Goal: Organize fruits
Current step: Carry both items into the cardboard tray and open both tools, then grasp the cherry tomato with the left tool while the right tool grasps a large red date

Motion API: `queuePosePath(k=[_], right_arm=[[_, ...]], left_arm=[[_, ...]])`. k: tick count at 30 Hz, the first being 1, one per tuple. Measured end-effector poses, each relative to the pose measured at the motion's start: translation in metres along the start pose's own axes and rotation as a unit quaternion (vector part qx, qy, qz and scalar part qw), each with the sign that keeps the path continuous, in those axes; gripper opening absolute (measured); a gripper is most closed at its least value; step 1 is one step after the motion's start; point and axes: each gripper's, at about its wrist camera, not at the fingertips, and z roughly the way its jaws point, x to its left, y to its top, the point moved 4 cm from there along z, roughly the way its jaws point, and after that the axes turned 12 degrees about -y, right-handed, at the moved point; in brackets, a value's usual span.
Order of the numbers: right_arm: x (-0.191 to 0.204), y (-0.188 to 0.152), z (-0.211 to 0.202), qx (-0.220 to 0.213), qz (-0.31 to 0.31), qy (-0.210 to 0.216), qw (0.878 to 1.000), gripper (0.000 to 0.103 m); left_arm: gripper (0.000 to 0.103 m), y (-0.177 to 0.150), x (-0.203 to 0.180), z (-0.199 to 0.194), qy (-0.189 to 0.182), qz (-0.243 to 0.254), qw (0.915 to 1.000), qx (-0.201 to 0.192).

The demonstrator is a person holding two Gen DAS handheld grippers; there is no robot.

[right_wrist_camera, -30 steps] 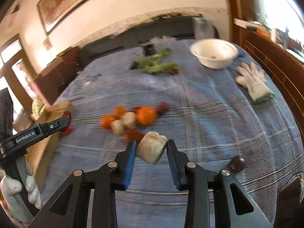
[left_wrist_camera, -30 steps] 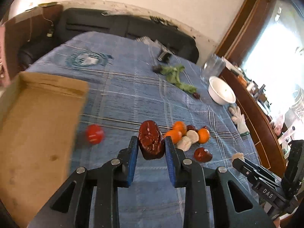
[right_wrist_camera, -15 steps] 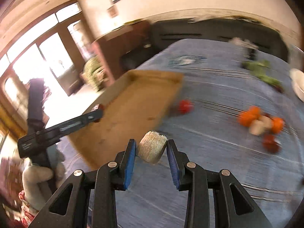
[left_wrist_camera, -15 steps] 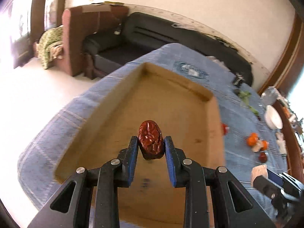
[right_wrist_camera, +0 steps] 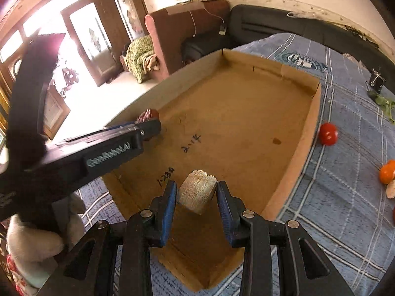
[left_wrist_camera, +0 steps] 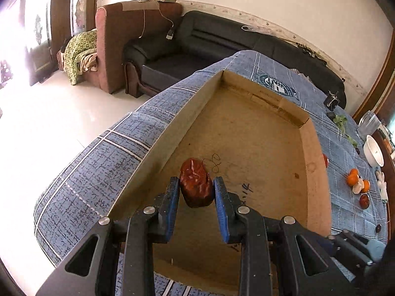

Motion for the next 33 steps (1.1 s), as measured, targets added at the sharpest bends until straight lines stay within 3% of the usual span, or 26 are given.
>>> queuePosePath(k=[5, 9, 14, 17, 21, 24, 32, 33], right_arm=[[0.000, 0.001, 0.005, -0.003, 0.002, 0.002, 1.000, 0.040], [-0.009, 0.000, -0.020, -0.027, 0.012, 0.010, 1.000, 0.047], [-0.057, 0.005, -0.053, -0.063, 0.073, 0.012, 0.995, 0.056], [-0.102, 0.004, -0.057, -0.066, 0.122, -0.023, 0.990, 0.056], [-0.147, 0.000, -0.044, -0.049, 0.169, -0.065, 0.982, 0.056], [-0.160, 0.006, -0.027, -0.040, 0.162, -0.100, 0.981, 0.056], [-0.164, 0.035, 0.025, -0.029, 0.132, -0.110, 0.985, 0.056], [-0.162, 0.038, 0.033, -0.024, 0.128, -0.112, 0.985, 0.051]], left_arm=[[0.039, 0.003, 0.005, -0.011, -0.003, -0.015, 0.9998, -0.011], [0.043, 0.007, 0.006, -0.028, -0.007, -0.026, 0.9991, -0.033], [0.045, 0.011, -0.005, -0.049, -0.031, -0.031, 0.9971, -0.063], [0.047, 0.011, -0.016, -0.053, -0.049, -0.025, 0.9962, -0.068], [0.049, 0.010, -0.038, -0.051, -0.069, -0.004, 0.9955, -0.065], [0.049, 0.008, -0.052, -0.046, -0.079, 0.010, 0.9953, -0.055], [0.049, 0.008, -0.071, -0.039, -0.083, 0.027, 0.9952, -0.044], [0.050, 0.008, -0.072, -0.038, -0.083, 0.027, 0.9952, -0.042]])
